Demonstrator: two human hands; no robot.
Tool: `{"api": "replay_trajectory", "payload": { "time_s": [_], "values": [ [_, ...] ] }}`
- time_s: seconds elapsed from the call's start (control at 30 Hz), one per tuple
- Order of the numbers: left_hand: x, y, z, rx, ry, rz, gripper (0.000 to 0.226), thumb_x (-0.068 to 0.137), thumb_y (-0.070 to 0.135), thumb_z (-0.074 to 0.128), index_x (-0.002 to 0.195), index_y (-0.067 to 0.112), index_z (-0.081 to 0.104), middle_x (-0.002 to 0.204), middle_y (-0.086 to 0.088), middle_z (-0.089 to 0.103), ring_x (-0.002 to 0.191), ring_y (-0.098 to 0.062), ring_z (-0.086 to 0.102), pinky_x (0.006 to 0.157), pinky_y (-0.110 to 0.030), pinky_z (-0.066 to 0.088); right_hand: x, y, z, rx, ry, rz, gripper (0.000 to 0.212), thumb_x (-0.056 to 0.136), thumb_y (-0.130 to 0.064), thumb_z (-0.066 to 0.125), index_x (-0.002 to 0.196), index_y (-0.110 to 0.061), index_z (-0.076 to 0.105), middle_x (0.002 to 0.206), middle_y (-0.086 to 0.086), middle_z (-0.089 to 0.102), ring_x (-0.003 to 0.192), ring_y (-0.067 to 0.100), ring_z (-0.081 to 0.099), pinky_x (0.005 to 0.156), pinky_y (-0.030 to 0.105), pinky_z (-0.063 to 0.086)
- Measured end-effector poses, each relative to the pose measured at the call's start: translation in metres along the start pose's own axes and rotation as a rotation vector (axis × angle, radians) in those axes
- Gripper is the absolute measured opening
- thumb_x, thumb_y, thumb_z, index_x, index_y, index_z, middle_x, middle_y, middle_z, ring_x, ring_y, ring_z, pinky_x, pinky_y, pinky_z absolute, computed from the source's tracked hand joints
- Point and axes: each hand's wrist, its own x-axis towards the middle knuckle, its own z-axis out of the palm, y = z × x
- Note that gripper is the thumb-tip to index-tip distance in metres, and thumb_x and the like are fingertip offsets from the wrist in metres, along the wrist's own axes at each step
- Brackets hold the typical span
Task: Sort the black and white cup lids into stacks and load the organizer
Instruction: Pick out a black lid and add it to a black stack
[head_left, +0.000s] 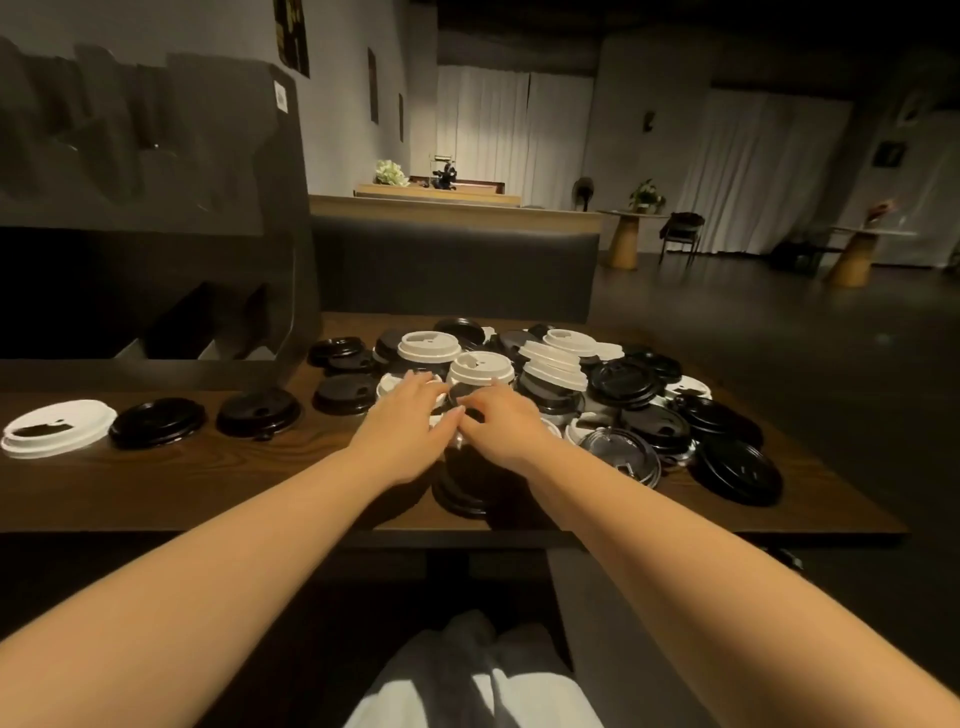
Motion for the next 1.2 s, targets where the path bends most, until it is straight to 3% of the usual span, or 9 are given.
{"api": "replay_trajectory", "payload": {
  "time_s": [0.1, 0.3, 0.43, 0.63, 0.77, 0.87, 0.93, 1.1, 1.2],
  "values": [
    [-0.006, 0.009, 0.005, 0.002, -0.053, 0.08, 0.065, 0.094, 0.055, 0.045, 0.147, 0.02, 0.035, 0.158, -0.003, 0.026, 0.148, -0.02, 0.014, 0.118, -0.043, 0.02, -0.017, 0.019, -0.008, -0.055, 0.053, -0.001, 0.045, 0.095, -0.037, 0.049, 0.135, -0.018, 0.051, 0.143, 0.004, 0.046, 0.141, 0.022, 0.023, 0.112, 0.044, 0.023],
    [-0.017, 0.019, 0.007, 0.15, -0.259, 0.153, 0.089, 0.079, 0.072, 0.05, 0.15, 0.023, 0.029, 0.159, 0.001, 0.022, 0.146, -0.019, 0.018, 0.119, -0.042, 0.018, -0.03, 0.047, -0.008, -0.016, 0.18, 0.024, 0.036, 0.095, -0.039, 0.05, 0.12, -0.017, 0.065, 0.135, 0.001, 0.055, 0.143, 0.02, 0.022, 0.113, 0.042, 0.021],
    [-0.02, 0.014, 0.008, 0.209, -0.269, 0.078, 0.092, 0.075, 0.077, 0.049, 0.147, 0.021, 0.038, 0.158, 0.003, 0.024, 0.144, -0.019, 0.023, 0.117, -0.041, 0.021, -0.038, 0.049, -0.009, -0.056, 0.137, 0.044, 0.038, 0.096, -0.042, 0.048, 0.117, -0.017, 0.067, 0.137, 0.002, 0.054, 0.144, 0.022, 0.018, 0.113, 0.04, 0.017],
    [-0.026, 0.009, 0.01, 0.043, -0.209, -0.017, 0.093, 0.064, 0.074, 0.065, 0.137, 0.018, 0.051, 0.149, 0.007, 0.037, 0.136, -0.016, 0.036, 0.111, -0.038, 0.034, -0.045, 0.046, -0.004, -0.039, 0.048, 0.066, 0.043, 0.094, -0.048, 0.049, 0.118, -0.018, 0.067, 0.146, 0.001, 0.044, 0.146, 0.024, 0.009, 0.115, 0.041, 0.011],
    [-0.029, 0.011, 0.015, 0.036, -0.123, -0.032, 0.086, 0.066, 0.07, 0.069, 0.133, 0.019, 0.052, 0.142, 0.002, 0.044, 0.131, -0.019, 0.042, 0.106, -0.037, 0.039, -0.048, 0.038, 0.007, 0.013, 0.028, 0.053, 0.043, 0.094, -0.047, 0.049, 0.119, -0.017, 0.066, 0.135, 0.005, 0.053, 0.142, 0.025, 0.018, 0.113, 0.038, 0.016],
    [-0.03, 0.015, 0.018, -0.04, -0.065, -0.097, 0.078, 0.066, 0.061, 0.076, 0.128, 0.02, 0.05, 0.126, 0.001, 0.053, 0.116, -0.02, 0.053, 0.09, -0.033, 0.046, -0.045, 0.031, 0.018, 0.188, 0.122, 0.097, 0.042, 0.087, -0.049, 0.056, 0.117, -0.021, 0.067, 0.123, 0.003, 0.061, 0.13, 0.023, 0.039, 0.107, 0.04, 0.034],
    [-0.027, 0.019, 0.019, -0.097, -0.065, -0.133, 0.086, 0.065, 0.057, 0.079, 0.134, 0.02, 0.045, 0.131, 0.0, 0.053, 0.117, -0.021, 0.053, 0.093, -0.036, 0.048, -0.046, 0.025, 0.017, 0.372, 0.185, 0.149, 0.042, 0.086, -0.037, 0.062, 0.124, -0.019, 0.063, 0.123, 0.004, 0.063, 0.122, 0.02, 0.051, 0.104, 0.039, 0.041],
    [-0.02, 0.029, 0.021, -0.217, 0.037, -0.15, 0.096, 0.073, 0.041, 0.08, 0.147, 0.015, 0.026, 0.149, -0.007, 0.037, 0.134, -0.024, 0.04, 0.107, -0.039, 0.04, -0.048, 0.024, 0.01, 0.598, 0.21, 0.181, 0.044, 0.091, -0.014, 0.058, 0.135, -0.017, 0.052, 0.135, 0.004, 0.056, 0.13, 0.019, 0.046, 0.109, 0.037, 0.036],
    [-0.007, 0.03, 0.023, -0.234, 0.034, -0.149, 0.088, 0.074, 0.041, 0.078, 0.146, 0.016, 0.034, 0.146, -0.01, 0.04, 0.132, -0.024, 0.042, 0.107, -0.041, 0.041, -0.05, 0.026, 0.006, 0.629, 0.182, 0.155, 0.045, 0.095, -0.015, 0.054, 0.139, -0.019, 0.047, 0.141, 0.003, 0.05, 0.132, 0.019, 0.043, 0.107, 0.033, 0.035]
  ]
}}
